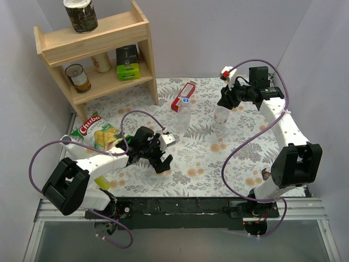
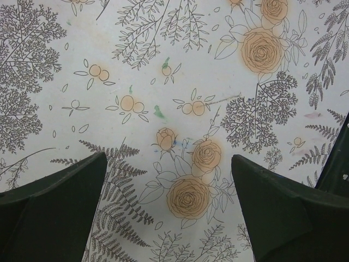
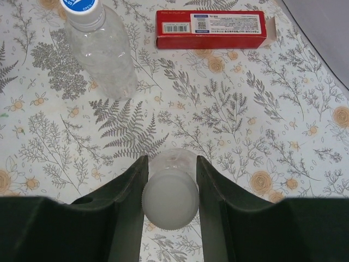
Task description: Screw on the bottle caps
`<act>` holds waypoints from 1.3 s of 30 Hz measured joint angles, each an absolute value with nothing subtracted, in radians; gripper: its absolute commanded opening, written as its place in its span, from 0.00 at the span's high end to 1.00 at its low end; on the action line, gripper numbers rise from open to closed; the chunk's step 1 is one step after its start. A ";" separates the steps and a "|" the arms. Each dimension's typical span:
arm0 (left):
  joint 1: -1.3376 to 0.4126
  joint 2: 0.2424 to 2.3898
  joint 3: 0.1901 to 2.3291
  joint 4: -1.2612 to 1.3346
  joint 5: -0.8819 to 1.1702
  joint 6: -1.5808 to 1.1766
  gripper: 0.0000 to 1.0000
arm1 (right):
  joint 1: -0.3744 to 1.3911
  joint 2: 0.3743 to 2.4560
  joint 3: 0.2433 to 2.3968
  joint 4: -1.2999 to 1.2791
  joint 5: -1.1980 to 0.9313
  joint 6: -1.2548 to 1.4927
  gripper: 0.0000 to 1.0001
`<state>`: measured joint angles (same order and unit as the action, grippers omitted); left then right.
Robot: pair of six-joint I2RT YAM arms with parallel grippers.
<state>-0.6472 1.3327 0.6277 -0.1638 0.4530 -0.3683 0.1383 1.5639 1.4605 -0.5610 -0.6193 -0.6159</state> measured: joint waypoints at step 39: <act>-0.647 1.343 0.627 -0.150 0.454 -0.362 0.02 | 0.130 1.576 1.391 -0.505 -0.605 -0.551 0.32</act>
